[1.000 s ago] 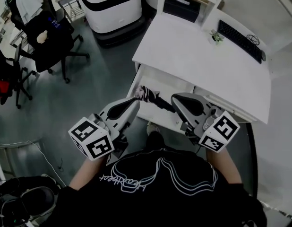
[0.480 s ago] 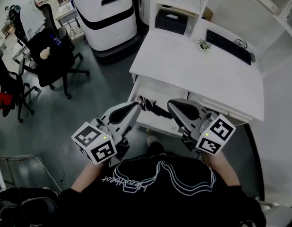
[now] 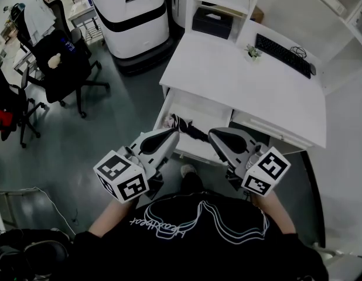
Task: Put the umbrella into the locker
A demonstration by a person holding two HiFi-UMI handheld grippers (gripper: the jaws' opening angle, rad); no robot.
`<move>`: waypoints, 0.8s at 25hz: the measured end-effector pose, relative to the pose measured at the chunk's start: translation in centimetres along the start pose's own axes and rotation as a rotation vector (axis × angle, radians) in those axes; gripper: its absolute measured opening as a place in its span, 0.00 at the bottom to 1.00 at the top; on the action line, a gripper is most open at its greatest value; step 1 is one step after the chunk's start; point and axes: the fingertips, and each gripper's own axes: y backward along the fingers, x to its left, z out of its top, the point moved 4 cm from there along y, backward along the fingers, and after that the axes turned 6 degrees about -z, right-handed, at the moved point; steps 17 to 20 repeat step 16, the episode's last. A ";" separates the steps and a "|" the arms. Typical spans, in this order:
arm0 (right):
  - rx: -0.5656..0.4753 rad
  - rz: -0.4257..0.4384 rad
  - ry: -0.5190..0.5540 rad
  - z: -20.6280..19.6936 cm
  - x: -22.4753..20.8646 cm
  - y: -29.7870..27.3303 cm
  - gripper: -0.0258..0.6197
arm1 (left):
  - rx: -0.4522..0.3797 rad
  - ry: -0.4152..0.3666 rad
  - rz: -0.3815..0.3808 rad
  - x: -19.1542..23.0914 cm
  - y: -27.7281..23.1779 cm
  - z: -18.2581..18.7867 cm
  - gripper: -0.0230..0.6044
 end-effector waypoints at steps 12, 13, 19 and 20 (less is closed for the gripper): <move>0.012 0.013 -0.023 -0.2 -2.0 -0.9 0.04 | 0.029 0.027 0.023 1.1 -1.5 -0.2 0.05; 0.014 0.016 -0.024 -0.2 -2.1 -1.1 0.04 | 0.031 0.030 0.027 1.3 -1.6 -0.2 0.05; 0.016 0.024 -0.028 -0.3 -2.7 -1.7 0.04 | 0.035 0.035 0.036 1.9 -2.0 -0.1 0.05; 0.016 0.024 -0.028 -0.3 -2.7 -1.7 0.04 | 0.035 0.035 0.036 1.9 -2.0 -0.1 0.05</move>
